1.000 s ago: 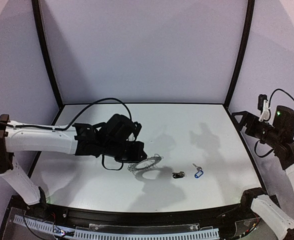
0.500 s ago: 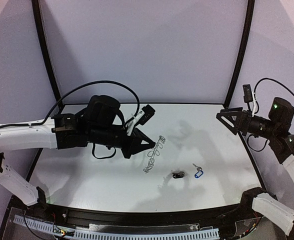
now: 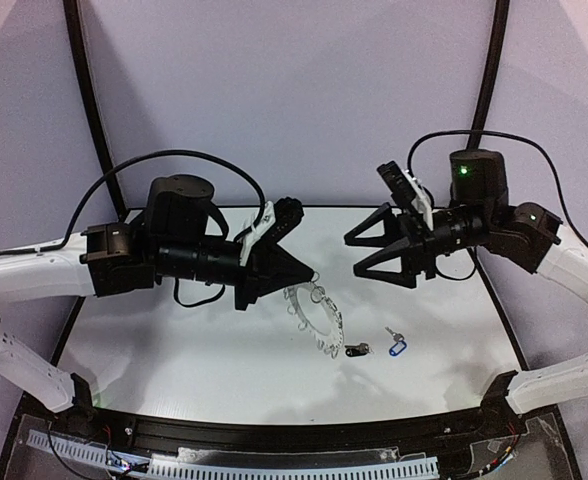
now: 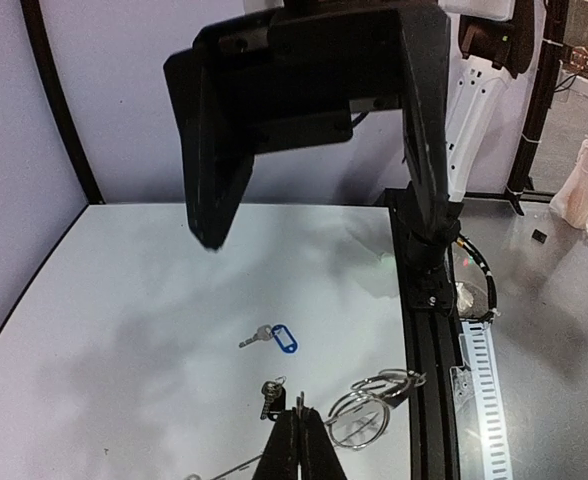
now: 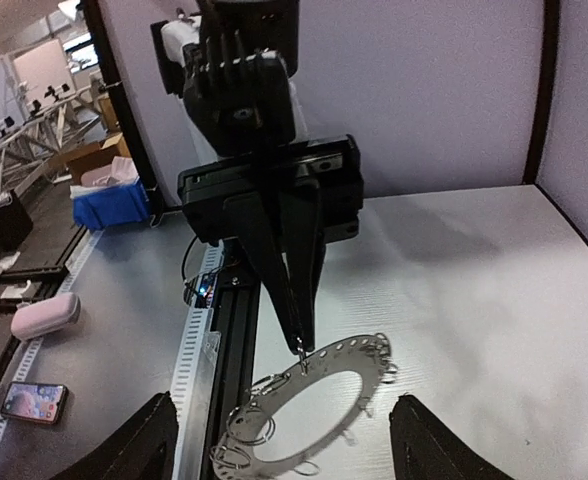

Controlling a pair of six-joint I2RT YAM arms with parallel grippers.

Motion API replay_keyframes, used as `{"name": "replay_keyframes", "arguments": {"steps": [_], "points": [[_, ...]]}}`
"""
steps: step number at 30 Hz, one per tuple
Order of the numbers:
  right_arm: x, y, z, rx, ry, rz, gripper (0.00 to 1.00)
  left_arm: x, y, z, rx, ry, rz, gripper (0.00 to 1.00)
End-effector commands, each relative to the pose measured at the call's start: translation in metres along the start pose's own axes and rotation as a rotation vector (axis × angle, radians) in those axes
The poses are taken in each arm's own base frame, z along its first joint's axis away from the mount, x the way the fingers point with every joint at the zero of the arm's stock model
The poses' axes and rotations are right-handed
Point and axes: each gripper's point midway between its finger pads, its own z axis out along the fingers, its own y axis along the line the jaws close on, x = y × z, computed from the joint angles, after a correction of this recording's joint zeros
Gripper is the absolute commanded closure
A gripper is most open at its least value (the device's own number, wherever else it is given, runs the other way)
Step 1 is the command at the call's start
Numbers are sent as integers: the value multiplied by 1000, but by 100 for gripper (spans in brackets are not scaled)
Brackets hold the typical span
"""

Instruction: Put the keys on the keyring

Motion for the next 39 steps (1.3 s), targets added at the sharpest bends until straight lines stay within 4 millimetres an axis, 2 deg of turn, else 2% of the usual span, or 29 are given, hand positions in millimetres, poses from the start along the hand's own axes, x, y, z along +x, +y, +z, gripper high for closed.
{"name": "replay_keyframes", "arguments": {"steps": [1, 6, 13, 17, 21, 26, 28, 29, 32, 33, 39], "points": [[5, 1, 26, -32, 85, -125, 35, -39, -4, -23, -15, -162, 77, 99], [4, 3, 43, -83, 105, -131, 48, -41, -11, -32, 6, -186, 87, 99], [-3, 9, 62, -118, 85, -161, 59, -40, -12, -32, 13, -191, 74, 99], [-7, 11, 65, -118, 66, -162, 63, -40, -13, -32, 18, -192, 70, 99], [-13, 12, 67, -107, 39, -152, 73, -39, -15, -32, 30, -198, 64, 99], [-10, 10, 70, -101, 55, -152, 82, -38, -18, -30, 45, -195, 63, 99], [-8, 8, 72, -94, 62, -150, 89, -37, -18, -29, 51, -193, 61, 99], [-7, 7, 73, -97, 68, -148, 96, -36, -18, -28, 52, -191, 58, 99], [-5, 8, 73, -102, 81, -142, 97, -42, -16, -29, 42, -214, 62, 99], [-5, 11, 73, -118, 83, -138, 100, -42, -15, -28, 35, -217, 57, 99], [-1, 14, 76, -124, 87, -142, 100, -42, -10, -23, 20, -222, 44, 99]]}}
